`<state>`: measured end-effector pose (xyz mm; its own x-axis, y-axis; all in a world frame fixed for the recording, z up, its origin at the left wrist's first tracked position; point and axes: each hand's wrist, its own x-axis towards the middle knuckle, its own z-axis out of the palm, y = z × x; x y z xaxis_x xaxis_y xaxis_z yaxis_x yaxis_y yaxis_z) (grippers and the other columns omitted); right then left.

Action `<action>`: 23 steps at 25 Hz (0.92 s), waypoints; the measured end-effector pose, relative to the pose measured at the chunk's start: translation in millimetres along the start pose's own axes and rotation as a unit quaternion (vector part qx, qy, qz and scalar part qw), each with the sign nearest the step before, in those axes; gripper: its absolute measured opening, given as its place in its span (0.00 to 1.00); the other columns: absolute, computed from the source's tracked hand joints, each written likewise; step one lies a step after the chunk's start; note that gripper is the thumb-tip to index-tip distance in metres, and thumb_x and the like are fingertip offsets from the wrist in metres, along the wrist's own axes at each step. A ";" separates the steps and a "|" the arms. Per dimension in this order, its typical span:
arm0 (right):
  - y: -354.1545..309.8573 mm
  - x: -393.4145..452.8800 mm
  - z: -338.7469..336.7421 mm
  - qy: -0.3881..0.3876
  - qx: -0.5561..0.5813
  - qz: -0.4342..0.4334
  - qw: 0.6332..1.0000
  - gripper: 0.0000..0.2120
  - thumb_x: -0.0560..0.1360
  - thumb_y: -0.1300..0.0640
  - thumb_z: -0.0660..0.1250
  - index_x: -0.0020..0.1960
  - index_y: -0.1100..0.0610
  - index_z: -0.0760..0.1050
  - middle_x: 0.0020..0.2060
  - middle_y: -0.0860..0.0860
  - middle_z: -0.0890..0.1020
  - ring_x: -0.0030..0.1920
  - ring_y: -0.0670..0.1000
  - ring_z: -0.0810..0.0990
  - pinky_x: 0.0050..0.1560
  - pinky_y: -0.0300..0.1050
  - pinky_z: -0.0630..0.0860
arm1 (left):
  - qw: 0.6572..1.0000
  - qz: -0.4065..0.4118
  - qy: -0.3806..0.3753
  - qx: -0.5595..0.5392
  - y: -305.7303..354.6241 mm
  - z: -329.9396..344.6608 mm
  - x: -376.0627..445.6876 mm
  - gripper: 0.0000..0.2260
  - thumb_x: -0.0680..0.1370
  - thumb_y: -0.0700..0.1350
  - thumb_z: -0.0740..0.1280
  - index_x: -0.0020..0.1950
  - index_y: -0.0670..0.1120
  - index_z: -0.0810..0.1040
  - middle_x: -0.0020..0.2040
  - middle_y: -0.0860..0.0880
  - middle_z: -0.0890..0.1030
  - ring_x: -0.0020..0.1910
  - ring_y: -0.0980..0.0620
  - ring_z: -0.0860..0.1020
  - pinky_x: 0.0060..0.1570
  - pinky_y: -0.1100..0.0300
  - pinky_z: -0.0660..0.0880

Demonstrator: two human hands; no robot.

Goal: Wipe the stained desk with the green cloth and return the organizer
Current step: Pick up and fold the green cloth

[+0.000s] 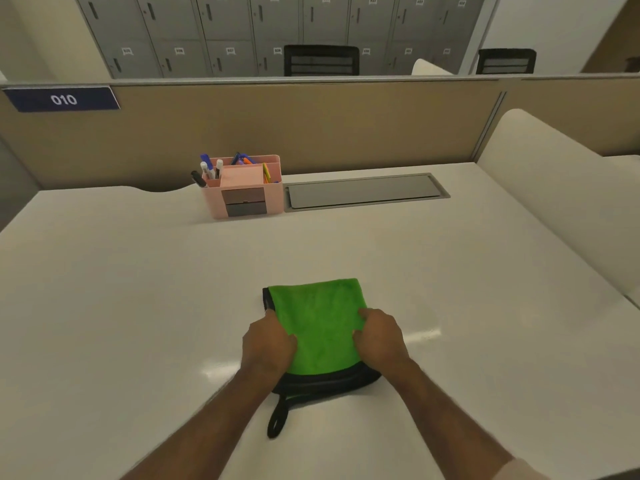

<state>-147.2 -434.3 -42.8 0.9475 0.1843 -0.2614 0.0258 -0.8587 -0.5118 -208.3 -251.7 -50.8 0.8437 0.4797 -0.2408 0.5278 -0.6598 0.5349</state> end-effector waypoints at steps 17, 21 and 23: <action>41.1 119.4 -182.6 0.112 0.060 0.040 0.991 0.18 0.73 0.66 0.68 0.61 0.70 0.74 0.60 0.63 0.79 0.59 0.62 0.78 0.58 0.52 0.75 | 0.963 0.089 -0.035 -0.252 178.3 5.5 74.6 0.16 0.75 0.45 0.70 0.61 0.42 0.79 0.55 0.43 0.83 0.53 0.44 0.81 0.55 0.46 0.78; 85.8 171.2 -219.4 0.184 0.055 0.052 0.980 0.16 0.71 0.67 0.68 0.58 0.68 0.78 0.56 0.63 0.82 0.56 0.62 0.80 0.56 0.52 0.76 | 0.952 0.131 -0.005 -0.278 248.9 37.4 107.2 0.16 0.75 0.45 0.69 0.62 0.44 0.77 0.57 0.45 0.83 0.55 0.45 0.80 0.57 0.47 0.77; 109.4 196.4 -234.1 0.202 0.062 0.042 0.976 0.18 0.71 0.66 0.69 0.61 0.65 0.78 0.58 0.61 0.82 0.58 0.62 0.80 0.58 0.50 0.75 | 0.948 0.136 0.001 -0.288 279.2 57.0 123.7 0.17 0.75 0.44 0.70 0.62 0.44 0.77 0.57 0.45 0.83 0.55 0.45 0.80 0.57 0.48 0.77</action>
<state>116.3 -604.0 41.5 0.9935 -0.1106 0.0251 -0.0731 -0.7938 -0.6037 49.0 -409.6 22.6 0.9405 0.3385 -0.0290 0.1491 -0.3345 0.9305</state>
